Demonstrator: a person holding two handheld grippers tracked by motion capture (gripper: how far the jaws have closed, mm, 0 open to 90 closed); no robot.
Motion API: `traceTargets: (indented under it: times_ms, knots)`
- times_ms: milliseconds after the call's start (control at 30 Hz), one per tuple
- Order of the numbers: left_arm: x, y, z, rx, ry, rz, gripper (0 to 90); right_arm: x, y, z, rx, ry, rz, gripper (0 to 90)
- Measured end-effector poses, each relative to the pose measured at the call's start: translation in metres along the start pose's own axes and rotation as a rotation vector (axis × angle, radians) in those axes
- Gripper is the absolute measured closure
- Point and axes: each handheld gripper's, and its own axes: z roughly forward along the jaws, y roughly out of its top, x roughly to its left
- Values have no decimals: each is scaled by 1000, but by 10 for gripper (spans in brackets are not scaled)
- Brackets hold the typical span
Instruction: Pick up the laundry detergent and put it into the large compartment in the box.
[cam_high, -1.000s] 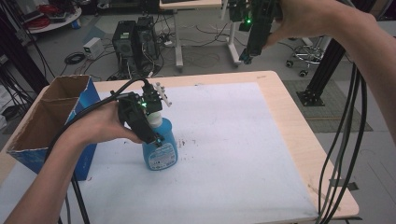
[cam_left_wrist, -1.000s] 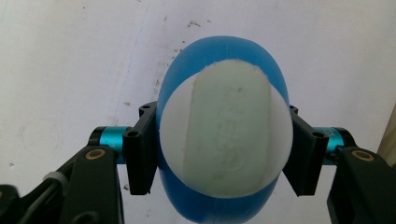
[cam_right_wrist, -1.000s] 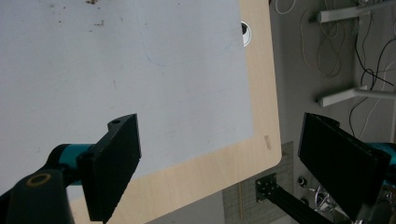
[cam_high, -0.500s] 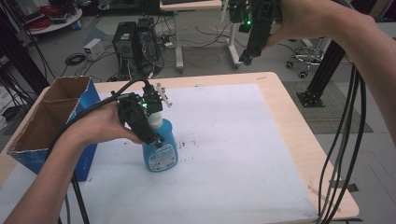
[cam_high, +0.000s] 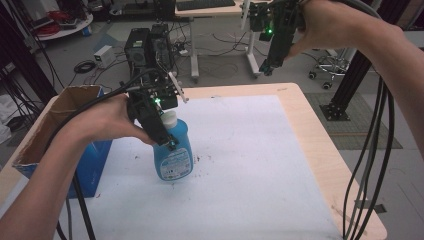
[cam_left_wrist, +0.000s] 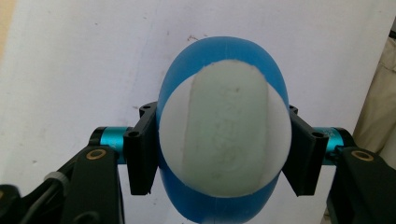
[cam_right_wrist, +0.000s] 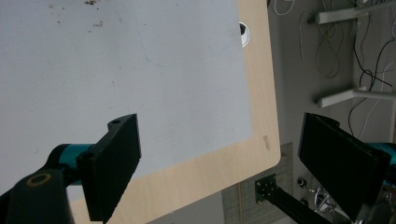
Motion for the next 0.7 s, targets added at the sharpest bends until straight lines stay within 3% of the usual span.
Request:
traceTargets:
  times_ms: [167,367,700]
  knots:
    - [4,5,-13,10,5,0,386,0,0,0,2,2,-1,124]
    - [13,16,-46,19,-6,-30,386,0,1,0,-4,-1,-1,124]
    - [18,26,-85,18,3,-17,386,1,3,0,-9,1,-5,124]
